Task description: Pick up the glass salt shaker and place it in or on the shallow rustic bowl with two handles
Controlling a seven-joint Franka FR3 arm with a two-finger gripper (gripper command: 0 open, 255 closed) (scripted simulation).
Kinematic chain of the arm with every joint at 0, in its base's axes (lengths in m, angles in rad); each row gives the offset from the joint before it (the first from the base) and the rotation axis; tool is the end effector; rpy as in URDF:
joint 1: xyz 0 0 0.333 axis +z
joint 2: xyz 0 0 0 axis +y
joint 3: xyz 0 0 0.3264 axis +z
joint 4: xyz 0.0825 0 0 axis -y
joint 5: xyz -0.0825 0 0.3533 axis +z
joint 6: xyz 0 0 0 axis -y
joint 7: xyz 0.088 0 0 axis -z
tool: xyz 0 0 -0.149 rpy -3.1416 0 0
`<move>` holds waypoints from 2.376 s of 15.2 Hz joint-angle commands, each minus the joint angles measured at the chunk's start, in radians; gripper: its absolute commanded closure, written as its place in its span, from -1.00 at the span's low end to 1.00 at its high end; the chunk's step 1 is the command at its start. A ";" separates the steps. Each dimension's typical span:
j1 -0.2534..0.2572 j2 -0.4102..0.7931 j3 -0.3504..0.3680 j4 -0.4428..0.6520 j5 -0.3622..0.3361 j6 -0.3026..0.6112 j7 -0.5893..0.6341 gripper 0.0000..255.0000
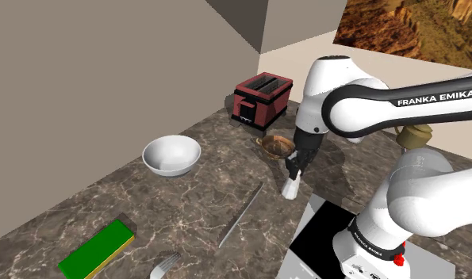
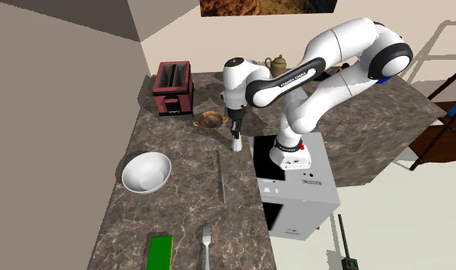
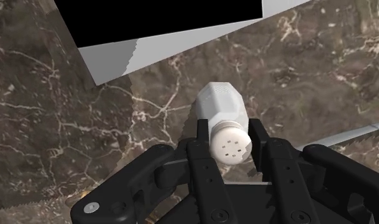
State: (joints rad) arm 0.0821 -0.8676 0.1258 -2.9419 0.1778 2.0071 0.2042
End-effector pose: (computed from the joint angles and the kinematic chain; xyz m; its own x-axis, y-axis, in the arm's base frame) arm 0.2260 0.0569 0.3529 0.9893 -0.1221 -0.0800 -0.1259 -0.9910 -0.0444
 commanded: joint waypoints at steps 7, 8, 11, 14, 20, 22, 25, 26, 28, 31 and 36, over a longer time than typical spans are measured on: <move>-0.006 -0.043 -0.011 0.080 -0.015 -0.126 0.009 1.00; -0.007 -0.047 -0.013 0.092 -0.017 -0.141 0.010 1.00; -0.009 -0.057 -0.017 0.128 -0.022 -0.186 0.012 1.00; -0.011 -0.063 -0.021 0.166 -0.027 -0.230 0.015 1.00; -0.015 -0.066 -0.029 0.244 -0.036 -0.312 0.021 1.00; -0.016 -0.065 -0.031 0.272 -0.038 -0.338 0.022 1.00; -0.017 -0.062 -0.034 0.314 -0.042 -0.376 0.025 1.00; -0.017 -0.060 -0.036 0.328 -0.043 -0.389 0.026 1.00; -0.018 -0.056 -0.038 0.357 -0.045 -0.414 0.028 1.00; -0.019 -0.048 -0.041 0.401 -0.048 -0.450 0.030 1.00; -0.051 0.088 -0.098 0.513 -0.100 -0.431 -0.032 1.00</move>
State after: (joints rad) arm 0.0379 -0.8067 0.0406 -2.4522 0.0888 1.5734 0.1862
